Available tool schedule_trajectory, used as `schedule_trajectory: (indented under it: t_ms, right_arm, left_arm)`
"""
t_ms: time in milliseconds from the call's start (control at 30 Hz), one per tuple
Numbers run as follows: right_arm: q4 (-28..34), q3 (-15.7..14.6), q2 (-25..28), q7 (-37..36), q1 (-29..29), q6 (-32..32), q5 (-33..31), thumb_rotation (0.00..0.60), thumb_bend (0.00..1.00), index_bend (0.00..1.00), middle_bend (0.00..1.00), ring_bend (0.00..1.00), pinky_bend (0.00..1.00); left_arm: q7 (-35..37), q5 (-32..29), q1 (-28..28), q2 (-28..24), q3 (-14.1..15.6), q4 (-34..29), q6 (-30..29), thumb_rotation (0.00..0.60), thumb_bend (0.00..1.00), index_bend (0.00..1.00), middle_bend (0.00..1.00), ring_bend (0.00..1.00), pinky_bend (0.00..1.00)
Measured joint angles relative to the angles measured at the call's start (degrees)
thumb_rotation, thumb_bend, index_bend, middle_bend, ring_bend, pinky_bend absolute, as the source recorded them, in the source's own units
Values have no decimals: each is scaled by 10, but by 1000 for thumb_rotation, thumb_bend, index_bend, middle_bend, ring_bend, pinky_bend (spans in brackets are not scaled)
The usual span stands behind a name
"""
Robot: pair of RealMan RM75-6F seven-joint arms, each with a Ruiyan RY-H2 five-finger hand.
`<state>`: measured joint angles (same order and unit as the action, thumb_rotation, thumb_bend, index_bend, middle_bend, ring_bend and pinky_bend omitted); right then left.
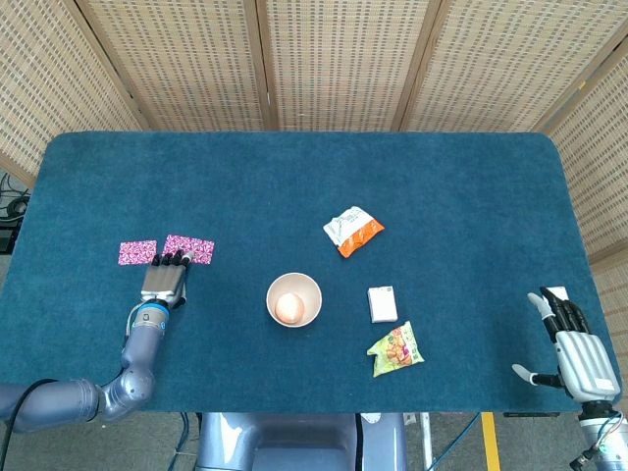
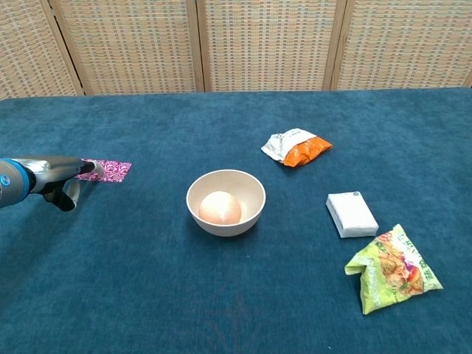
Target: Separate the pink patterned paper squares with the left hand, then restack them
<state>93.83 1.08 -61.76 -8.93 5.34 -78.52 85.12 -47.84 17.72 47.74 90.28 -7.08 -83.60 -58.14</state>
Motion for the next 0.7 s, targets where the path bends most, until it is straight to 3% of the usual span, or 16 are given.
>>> schedule_trajectory:
  t_ms: [700]
  right_arm:
    - [5,-1,0,10,1,6,-3,600,105,0,0,0,0]
  left_arm:
    - [-3,5,10,15,4,23,0,600,878,30,0,0,0]
